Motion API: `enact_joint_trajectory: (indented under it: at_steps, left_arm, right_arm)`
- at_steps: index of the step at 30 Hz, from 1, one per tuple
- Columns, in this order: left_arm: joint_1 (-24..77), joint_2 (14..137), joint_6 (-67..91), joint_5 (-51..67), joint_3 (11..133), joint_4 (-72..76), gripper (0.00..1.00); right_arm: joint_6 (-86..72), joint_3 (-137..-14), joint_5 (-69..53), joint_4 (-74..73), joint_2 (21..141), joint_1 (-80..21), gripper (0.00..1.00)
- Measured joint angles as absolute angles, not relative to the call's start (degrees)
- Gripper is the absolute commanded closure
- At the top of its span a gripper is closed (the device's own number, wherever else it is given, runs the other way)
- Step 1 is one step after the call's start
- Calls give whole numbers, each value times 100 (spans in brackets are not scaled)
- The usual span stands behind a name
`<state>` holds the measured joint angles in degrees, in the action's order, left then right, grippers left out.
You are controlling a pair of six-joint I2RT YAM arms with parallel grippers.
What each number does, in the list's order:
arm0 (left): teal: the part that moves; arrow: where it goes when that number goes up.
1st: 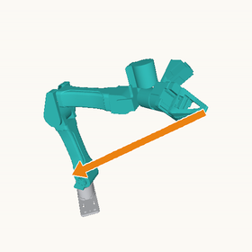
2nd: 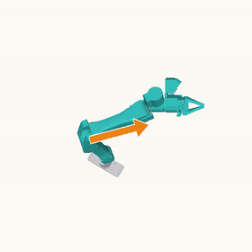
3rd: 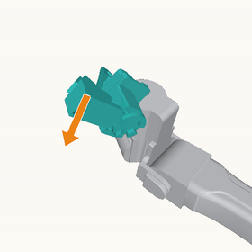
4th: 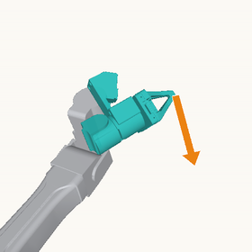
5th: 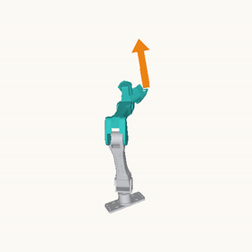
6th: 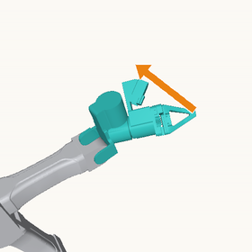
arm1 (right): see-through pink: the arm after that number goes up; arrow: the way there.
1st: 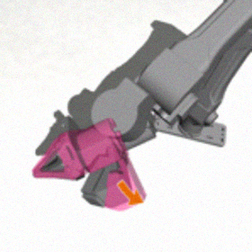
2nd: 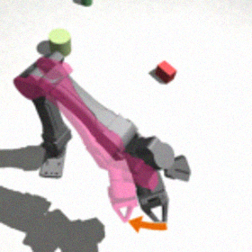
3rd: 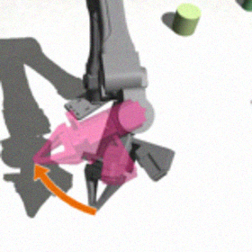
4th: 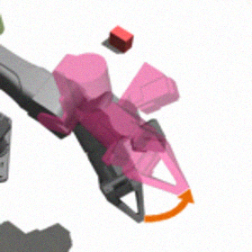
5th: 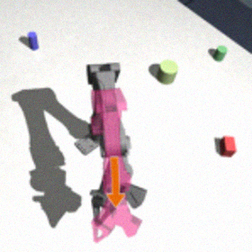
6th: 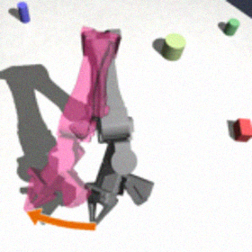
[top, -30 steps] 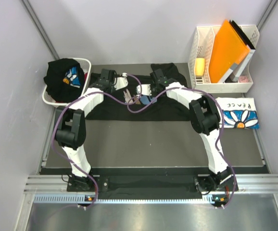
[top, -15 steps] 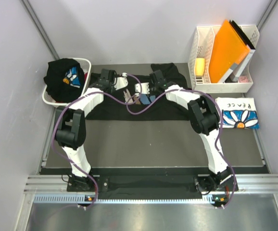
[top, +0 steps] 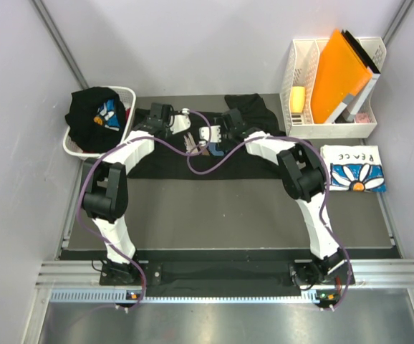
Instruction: Fold and stack the t-shirts
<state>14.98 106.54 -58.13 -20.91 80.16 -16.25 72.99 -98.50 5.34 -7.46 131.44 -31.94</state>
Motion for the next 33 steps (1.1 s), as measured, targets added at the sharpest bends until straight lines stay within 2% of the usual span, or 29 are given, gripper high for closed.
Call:
enact_joint_trajectory:
  at_steps: [5,7,8,9,11,12,13,14,16,25,33]
  left_arm:
    - [1498,10654,-5817,-2088,8014,-1625,57]
    - [1496,10654,-5819,-2084,8009,-1623,56]
    - [1496,10654,-5824,-2064,7999,-1621,57]
    - [1494,10654,-5841,-2038,7975,-1623,57]
    - [1490,10652,-5843,-1933,7889,-1669,57]
    - [1487,10652,-5850,-1872,7843,-1704,60]
    - [1485,10648,-5852,-1772,7778,-1758,90]
    - [1483,10634,-5861,-1667,7710,-1787,100]
    - [1479,10593,-5881,-1455,7550,-1876,100]
    - [1350,10639,-6287,-1149,7026,-2609,100]
    - [1334,11041,-6241,-1466,7006,-2123,100]
  right_arm:
    - [6637,-9850,548,-880,13047,-3157,32]
    - [6191,-9850,502,-1205,12855,-3098,39]
    - [6023,-9850,480,-1341,12735,-3063,46]
    - [5846,-9850,449,-1490,12589,-3006,63]
    - [5533,-9850,351,-1767,12267,-2862,79]
    - [5424,-9859,303,-1914,12105,-2766,89]
    - [5334,-9880,268,-2088,11959,-2661,94]
    - [5253,-9913,215,-2287,11848,-2554,95]
    - [5127,-9979,93,-2637,11749,-2368,97]
    - [4637,-9815,-532,-3710,11804,-1610,98]
    - [4648,-10219,-1184,-4482,12119,-1573,97]
